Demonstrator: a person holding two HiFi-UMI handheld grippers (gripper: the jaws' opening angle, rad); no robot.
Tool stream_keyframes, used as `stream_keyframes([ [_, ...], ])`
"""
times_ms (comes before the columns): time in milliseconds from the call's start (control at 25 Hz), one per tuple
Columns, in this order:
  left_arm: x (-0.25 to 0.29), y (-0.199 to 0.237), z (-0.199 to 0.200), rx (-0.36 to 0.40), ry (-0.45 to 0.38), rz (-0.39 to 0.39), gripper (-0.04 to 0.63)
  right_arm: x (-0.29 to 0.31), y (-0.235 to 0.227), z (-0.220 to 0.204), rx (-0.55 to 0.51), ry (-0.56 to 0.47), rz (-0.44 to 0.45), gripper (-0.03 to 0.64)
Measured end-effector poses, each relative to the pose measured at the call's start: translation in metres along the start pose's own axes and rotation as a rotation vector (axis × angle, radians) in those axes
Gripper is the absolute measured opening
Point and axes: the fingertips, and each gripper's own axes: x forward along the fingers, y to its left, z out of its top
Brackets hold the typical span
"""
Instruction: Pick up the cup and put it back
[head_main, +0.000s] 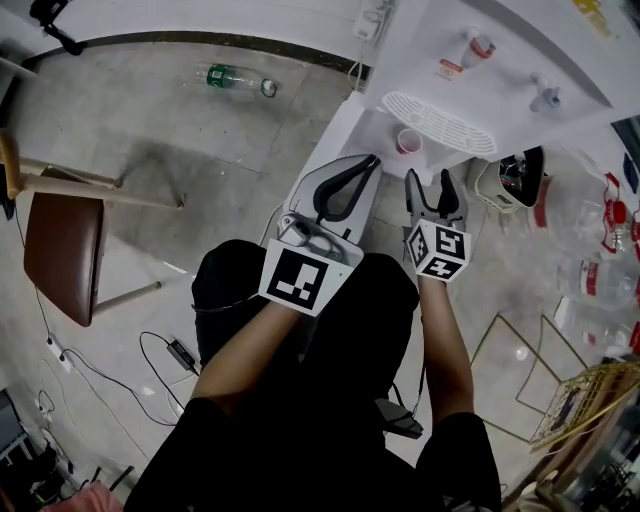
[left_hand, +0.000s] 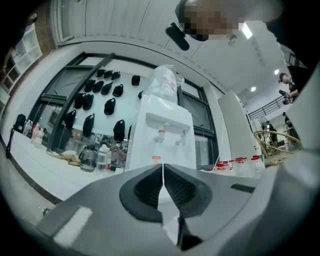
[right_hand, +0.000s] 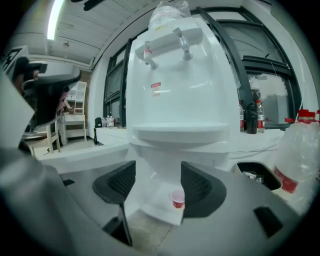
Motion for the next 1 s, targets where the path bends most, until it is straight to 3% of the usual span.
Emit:
stream_keyframes([
  [680,0.009,0.002,-0.016,0.014,0.04,-0.044,0.012,0.118,-0.05,-0.128,0.076,0.226,-0.052,0.293],
  [1000,0.017,0.01,-0.027,-0.008,0.063,-0.032,0.012,0.165,-0.065,-0.164,0.074,0.313,-0.065,0.321],
])
